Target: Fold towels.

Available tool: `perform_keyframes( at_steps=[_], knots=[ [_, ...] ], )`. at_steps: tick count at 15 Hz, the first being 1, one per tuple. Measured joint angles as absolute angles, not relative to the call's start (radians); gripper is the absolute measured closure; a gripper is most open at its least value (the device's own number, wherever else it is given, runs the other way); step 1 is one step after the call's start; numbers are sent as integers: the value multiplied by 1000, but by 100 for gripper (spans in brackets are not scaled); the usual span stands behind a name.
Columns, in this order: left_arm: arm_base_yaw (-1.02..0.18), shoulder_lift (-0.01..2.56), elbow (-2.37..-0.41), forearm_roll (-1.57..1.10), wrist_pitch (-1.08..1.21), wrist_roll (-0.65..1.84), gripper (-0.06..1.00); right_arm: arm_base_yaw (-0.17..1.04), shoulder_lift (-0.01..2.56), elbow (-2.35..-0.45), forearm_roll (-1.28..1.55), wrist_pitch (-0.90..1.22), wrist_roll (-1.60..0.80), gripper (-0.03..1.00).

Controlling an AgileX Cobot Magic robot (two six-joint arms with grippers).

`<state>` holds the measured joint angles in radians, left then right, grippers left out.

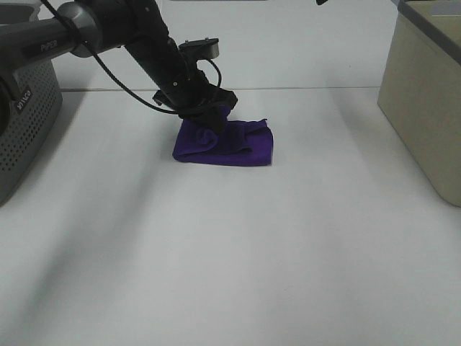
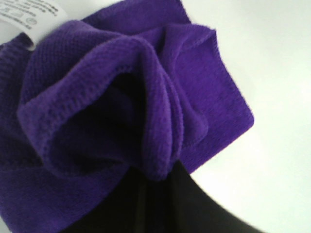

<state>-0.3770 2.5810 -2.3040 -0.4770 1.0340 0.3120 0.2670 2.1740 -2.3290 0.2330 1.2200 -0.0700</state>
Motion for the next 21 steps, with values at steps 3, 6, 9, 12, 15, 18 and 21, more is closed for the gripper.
perform_keyframes(
  at_steps=[3, 6, 9, 12, 15, 18, 21],
  knots=[
    [-405, 2581, -2304, -583, 941, 336, 53, 267, 2168, -2329, 247, 1220, -70, 21],
    [-425, 2581, -2304, -677, 927, 367, 24, 267, 2165, -2329, 256, 1220, -70, 21],
    [-422, 2562, -2304, -642, 932, 370, 23, 267, 2165, -2329, 258, 1220, -70, 21],
    [-381, 2503, -2304, -531, 964, 351, 23, 267, 2165, -2329, 258, 1220, -70, 21],
    [-279, 2414, -2304, -369, 1113, 227, 23, 267, 2165, -2329, 258, 1220, -70, 21],
    [-218, 2355, -2304, -182, 1205, 110, 19, 267, 2137, -2329, 203, 1221, -71, 20],
    [-203, 2314, -2304, 0, 1210, 53, 11, 267, 2063, -2313, 115, 1220, -42, 15]
  ],
)
